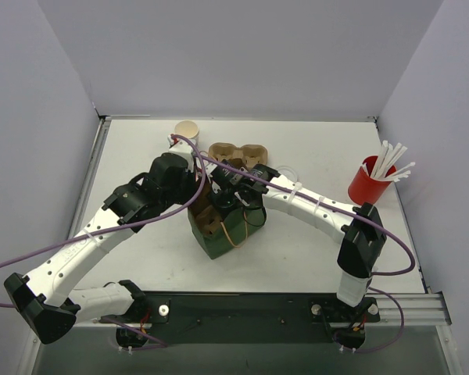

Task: Pack the takeout coffee

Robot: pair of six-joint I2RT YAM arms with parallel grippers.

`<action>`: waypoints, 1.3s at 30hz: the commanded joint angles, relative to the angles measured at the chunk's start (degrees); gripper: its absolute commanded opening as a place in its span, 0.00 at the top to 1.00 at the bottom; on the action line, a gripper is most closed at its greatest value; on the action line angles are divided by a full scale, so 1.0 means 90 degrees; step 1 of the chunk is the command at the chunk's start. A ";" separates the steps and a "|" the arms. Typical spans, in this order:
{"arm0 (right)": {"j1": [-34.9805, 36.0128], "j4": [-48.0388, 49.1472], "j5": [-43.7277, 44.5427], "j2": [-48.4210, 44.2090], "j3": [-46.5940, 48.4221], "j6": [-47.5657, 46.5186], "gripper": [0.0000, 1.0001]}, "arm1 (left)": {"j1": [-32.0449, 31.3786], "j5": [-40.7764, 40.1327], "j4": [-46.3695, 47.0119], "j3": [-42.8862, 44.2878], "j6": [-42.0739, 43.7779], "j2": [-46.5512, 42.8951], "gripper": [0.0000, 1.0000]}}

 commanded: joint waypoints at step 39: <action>0.0043 -0.0487 0.0165 -0.0178 0.0647 -0.0102 0.20 | -0.0109 0.0710 0.0157 0.0477 0.0281 0.0152 1.00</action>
